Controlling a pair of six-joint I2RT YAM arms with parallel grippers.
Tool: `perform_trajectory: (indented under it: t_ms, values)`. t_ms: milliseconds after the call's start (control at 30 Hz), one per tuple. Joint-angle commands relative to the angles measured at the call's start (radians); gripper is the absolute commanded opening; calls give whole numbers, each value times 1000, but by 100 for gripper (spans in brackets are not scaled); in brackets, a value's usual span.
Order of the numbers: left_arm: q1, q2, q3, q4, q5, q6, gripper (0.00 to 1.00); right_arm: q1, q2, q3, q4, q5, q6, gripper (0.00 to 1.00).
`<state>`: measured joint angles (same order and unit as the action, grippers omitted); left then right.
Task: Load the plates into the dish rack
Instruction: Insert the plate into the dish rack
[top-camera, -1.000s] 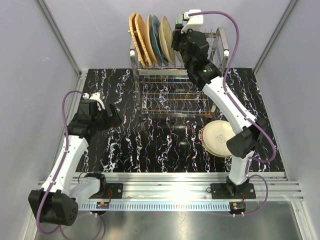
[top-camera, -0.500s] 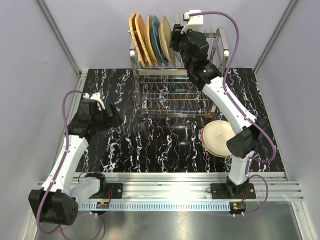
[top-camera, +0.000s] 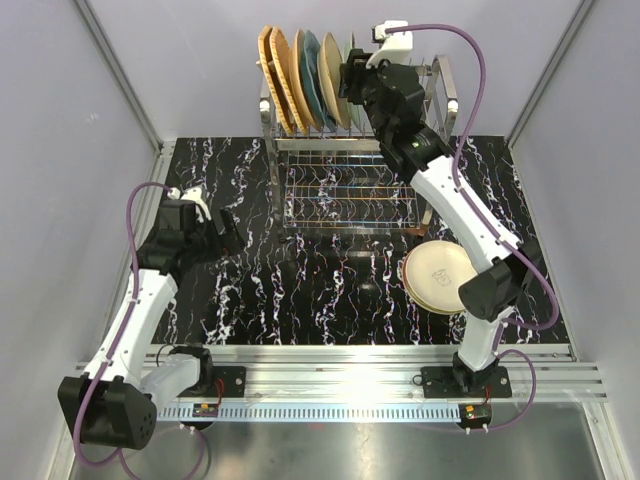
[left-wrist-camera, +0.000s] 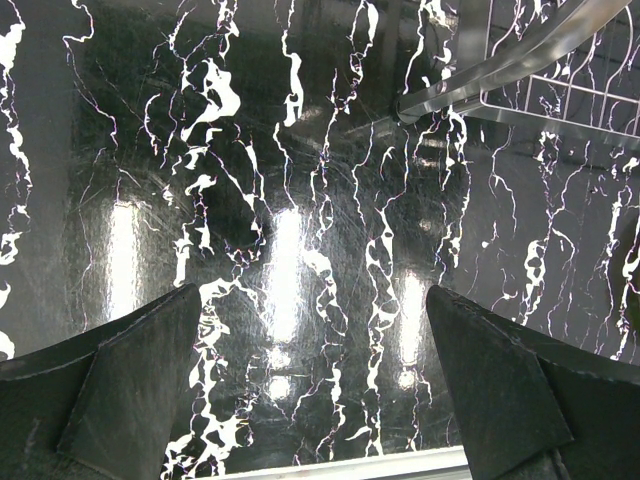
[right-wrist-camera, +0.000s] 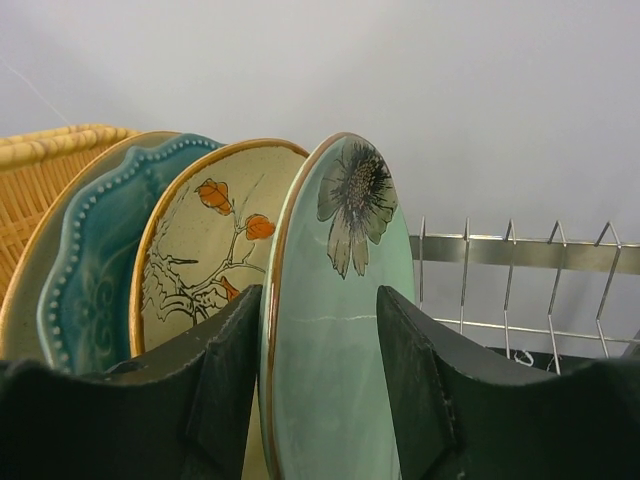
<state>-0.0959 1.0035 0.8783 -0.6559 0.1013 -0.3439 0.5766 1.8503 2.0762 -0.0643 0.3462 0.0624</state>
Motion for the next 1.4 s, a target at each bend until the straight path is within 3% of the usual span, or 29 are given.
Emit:
perform_trajectory:
  t_ms: [0, 933, 1033, 1200, 1367]
  values:
    - [5, 4, -1, 41, 21, 6, 99, -14, -86, -25, 90, -13, 22, 56]
    - [12, 10, 1, 36, 14, 9, 99, -14, -240, -123, 95, -93, 42, 61]
    - [12, 9, 4, 33, 6, 8, 99, -15, -293, -180, 98, -85, 30, 62]
    - [15, 6, 10, 22, -46, 3, 99, -14, -446, -428, 162, -24, -1, 62]
    - [21, 12, 11, 22, -25, 8, 99, -14, -632, -675, 112, 59, -3, 63]
